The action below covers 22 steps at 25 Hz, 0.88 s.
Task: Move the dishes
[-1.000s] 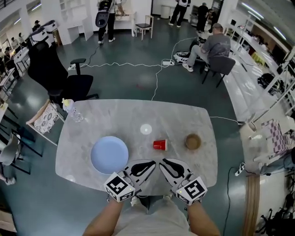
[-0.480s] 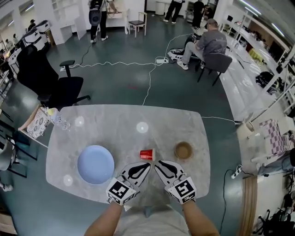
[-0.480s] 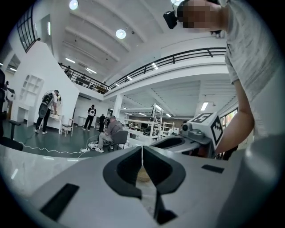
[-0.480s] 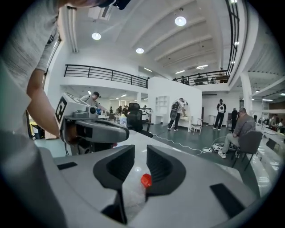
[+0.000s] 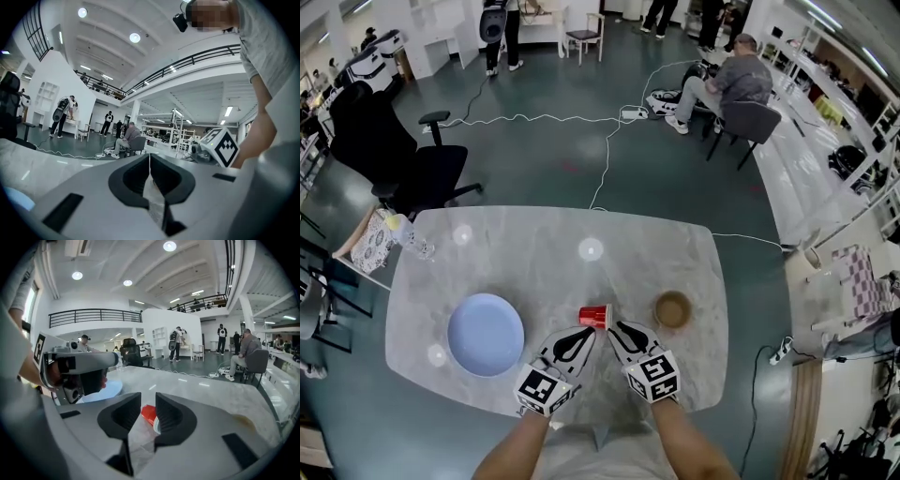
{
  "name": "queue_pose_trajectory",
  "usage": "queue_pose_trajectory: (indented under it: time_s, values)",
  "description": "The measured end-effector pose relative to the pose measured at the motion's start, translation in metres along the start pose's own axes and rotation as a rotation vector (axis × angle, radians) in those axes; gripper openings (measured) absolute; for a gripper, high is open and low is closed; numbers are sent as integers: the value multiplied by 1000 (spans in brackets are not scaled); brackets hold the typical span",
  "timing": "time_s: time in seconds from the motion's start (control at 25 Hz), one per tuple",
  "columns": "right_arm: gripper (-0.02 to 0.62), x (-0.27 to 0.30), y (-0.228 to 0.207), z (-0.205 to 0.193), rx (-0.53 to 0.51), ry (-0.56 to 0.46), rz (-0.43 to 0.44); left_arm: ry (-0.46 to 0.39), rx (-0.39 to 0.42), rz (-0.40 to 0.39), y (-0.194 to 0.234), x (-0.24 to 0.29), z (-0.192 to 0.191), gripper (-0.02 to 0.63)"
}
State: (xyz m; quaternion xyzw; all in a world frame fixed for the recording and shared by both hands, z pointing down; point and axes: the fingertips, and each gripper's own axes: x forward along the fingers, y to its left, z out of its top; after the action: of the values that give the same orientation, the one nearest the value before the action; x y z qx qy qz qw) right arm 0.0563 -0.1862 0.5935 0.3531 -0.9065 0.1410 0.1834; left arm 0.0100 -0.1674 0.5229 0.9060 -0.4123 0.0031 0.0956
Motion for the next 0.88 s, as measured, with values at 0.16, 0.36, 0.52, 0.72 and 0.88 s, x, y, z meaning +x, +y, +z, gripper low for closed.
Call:
queue_pose_trajectory:
  time_s: [0.16,0.36,0.52,0.72,0.88]
  values:
    - [113,17,-11,-22,68,51,-11,16,-31,0,4,4,-11,21]
    - [120,35,-20,-48,135,118,-19,28,-53,1,10,5,-20,21]
    - [124,45,-19,-60,150,160,-9,41,-55,1,12,6,-22,21]
    - [123,51,-23,-65,178,192,-13,47,-60,-1,12,11,-21,21]
    - [123,57,-20,-71,196,213,-10,56,-65,-2,12,8,-25,21]
